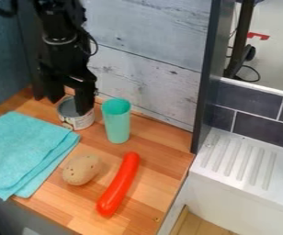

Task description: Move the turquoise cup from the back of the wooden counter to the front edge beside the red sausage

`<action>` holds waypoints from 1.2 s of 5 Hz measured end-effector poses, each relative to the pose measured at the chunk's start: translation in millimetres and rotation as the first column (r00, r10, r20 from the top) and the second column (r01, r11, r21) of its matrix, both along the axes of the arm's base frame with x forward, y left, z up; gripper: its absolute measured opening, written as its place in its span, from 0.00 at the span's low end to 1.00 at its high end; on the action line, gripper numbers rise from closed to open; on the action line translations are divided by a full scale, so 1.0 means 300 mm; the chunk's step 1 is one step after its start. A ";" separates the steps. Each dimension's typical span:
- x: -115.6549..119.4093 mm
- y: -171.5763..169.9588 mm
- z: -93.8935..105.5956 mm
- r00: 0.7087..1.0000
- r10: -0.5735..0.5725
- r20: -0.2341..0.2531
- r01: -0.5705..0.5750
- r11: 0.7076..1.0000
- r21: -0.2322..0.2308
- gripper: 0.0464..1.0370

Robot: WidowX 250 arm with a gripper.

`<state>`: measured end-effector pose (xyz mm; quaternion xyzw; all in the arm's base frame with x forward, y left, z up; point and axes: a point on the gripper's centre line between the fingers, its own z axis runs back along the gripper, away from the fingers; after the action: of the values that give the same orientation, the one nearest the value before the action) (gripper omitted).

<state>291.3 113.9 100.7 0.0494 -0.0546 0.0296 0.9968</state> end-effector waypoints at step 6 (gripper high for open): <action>0.211 0.009 -0.123 0.998 -0.051 -0.027 0.048 0.991 -0.128 0.92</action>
<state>354.7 116.6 63.7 -0.0151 -0.0389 0.0076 0.9991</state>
